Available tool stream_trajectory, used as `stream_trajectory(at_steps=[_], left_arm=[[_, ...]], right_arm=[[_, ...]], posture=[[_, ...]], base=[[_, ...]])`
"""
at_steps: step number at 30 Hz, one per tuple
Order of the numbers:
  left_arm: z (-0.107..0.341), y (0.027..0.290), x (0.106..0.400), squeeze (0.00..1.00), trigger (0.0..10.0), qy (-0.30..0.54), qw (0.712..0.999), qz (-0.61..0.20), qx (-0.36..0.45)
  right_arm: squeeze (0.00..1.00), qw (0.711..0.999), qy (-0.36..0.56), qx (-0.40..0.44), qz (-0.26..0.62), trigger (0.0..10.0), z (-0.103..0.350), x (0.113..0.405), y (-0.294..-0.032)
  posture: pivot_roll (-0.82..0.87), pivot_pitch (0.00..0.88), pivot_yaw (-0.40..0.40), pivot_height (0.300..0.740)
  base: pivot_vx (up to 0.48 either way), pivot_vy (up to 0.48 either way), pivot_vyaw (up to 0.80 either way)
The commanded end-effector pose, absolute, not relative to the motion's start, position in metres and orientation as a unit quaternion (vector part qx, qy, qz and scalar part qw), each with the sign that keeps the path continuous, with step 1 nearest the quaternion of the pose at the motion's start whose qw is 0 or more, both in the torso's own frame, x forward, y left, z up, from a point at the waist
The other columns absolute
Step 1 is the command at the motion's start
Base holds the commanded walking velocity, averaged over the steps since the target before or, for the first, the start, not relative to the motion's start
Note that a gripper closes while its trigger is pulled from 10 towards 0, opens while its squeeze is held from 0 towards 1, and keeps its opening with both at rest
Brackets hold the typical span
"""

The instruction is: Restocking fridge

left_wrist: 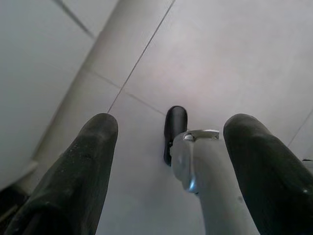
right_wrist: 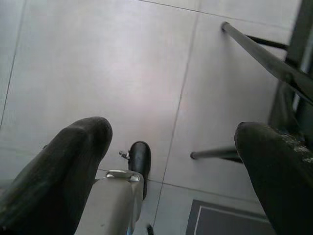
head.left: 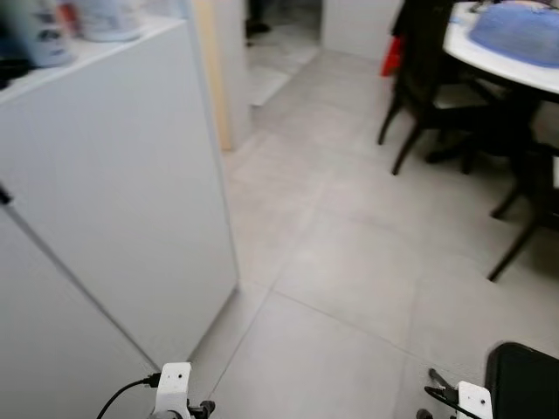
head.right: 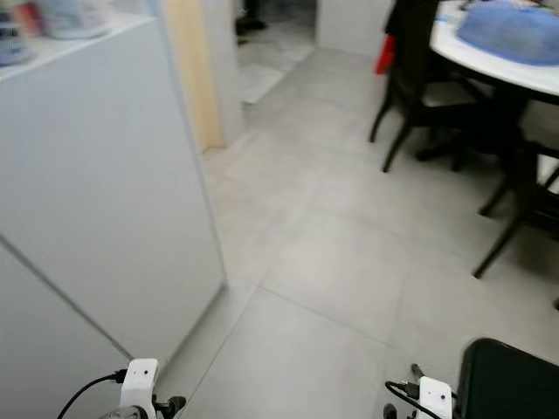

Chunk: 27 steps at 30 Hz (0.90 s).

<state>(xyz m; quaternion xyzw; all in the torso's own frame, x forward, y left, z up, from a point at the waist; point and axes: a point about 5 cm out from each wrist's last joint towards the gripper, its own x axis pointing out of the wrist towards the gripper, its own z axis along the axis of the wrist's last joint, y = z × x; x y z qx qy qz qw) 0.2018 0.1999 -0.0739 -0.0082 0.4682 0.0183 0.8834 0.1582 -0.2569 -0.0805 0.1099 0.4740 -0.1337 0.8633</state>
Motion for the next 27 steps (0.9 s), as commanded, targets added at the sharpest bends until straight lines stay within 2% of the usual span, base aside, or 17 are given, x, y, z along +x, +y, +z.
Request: stream_trajectory(at_steps=[1,27], left_arm=[[-0.0764,0.1995,0.1975,0.00,10.0,0.478,0.878,0.017,-0.006],[-0.0764,0.1999,0.1974,0.00,10.0,0.479,0.878,0.016,0.000]], right_arm=[[0.00,0.862,0.476,0.108,-0.134,10.0,-0.0811,0.1562,-0.2576],[0.00,0.862,0.477,0.118,-0.128,10.0,-0.0813,0.1560,-0.2564]], posture=[[0.09,0.000,-0.029,0.740],[0.09,0.000,-0.031,0.740]], base=[[0.000,0.000,0.80],[0.000,0.000,0.80]])
